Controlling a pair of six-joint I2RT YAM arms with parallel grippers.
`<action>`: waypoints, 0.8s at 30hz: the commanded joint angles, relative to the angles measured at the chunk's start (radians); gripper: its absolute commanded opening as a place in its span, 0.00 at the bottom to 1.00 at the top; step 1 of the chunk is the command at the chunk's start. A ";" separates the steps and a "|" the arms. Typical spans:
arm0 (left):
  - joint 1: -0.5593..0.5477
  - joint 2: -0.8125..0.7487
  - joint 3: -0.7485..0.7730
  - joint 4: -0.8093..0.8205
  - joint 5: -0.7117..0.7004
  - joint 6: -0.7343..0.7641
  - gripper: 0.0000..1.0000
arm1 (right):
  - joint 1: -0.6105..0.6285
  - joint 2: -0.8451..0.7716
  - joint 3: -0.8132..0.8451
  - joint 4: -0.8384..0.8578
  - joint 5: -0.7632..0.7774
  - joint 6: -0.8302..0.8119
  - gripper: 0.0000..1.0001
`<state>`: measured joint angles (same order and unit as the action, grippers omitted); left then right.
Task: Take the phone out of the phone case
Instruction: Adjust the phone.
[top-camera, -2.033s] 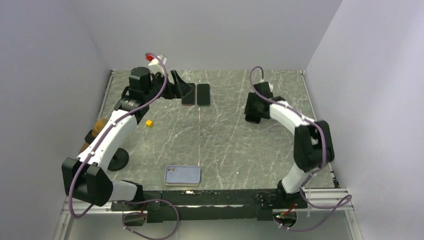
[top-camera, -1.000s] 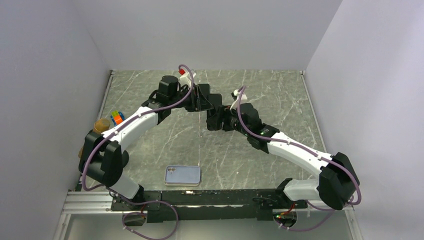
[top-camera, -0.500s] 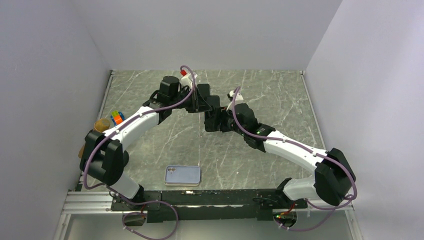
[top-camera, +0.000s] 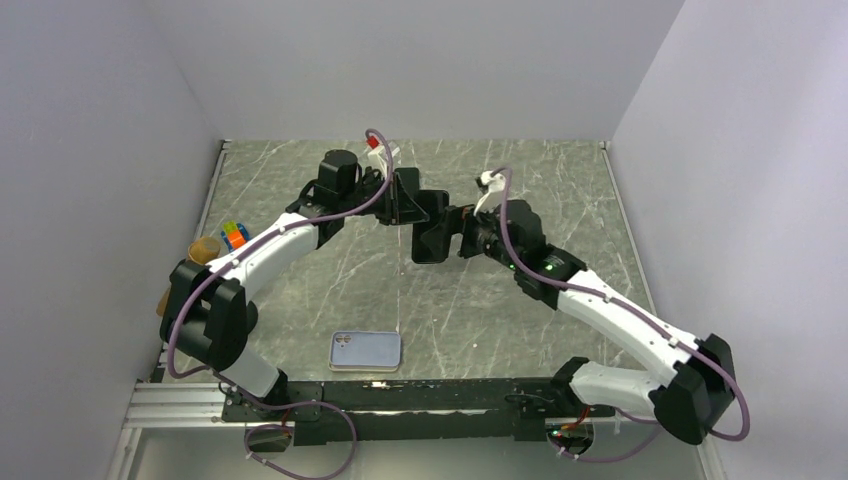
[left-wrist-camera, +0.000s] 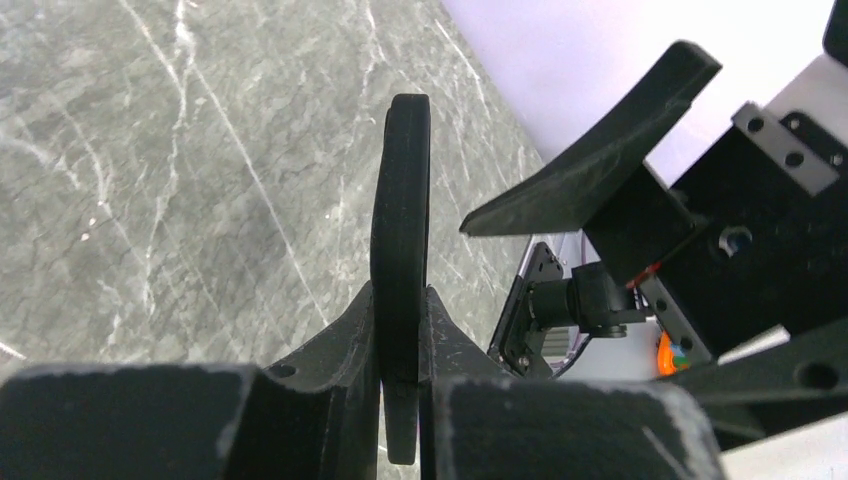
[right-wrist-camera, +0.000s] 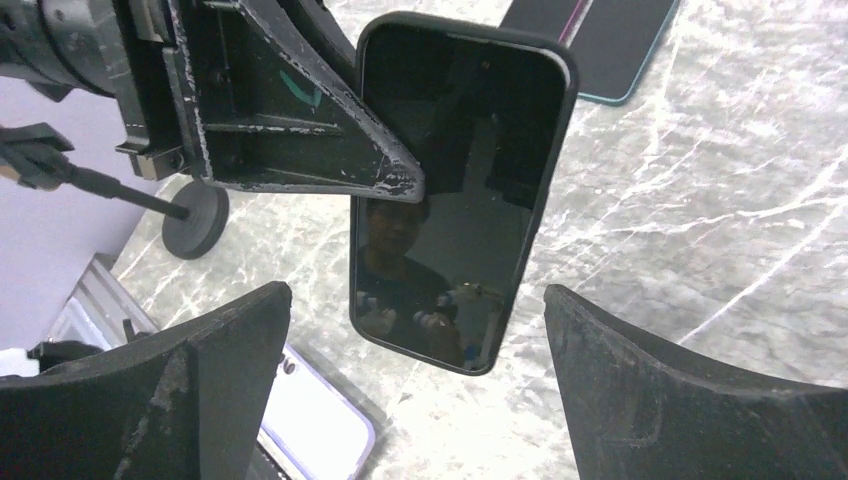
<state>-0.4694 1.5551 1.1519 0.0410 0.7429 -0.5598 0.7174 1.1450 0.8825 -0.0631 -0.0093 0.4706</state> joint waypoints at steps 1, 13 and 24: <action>-0.014 -0.020 0.017 0.143 0.108 0.005 0.00 | -0.099 -0.090 -0.003 -0.046 -0.161 -0.076 1.00; -0.070 0.016 0.042 0.245 0.288 -0.026 0.00 | -0.467 0.025 0.102 -0.173 -0.971 -0.160 0.68; -0.102 0.010 0.060 0.239 0.341 -0.010 0.00 | -0.473 0.104 0.109 0.009 -1.144 -0.109 0.33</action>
<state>-0.5598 1.5867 1.1568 0.1982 1.0153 -0.5690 0.2481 1.2312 0.9482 -0.1799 -1.0344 0.3485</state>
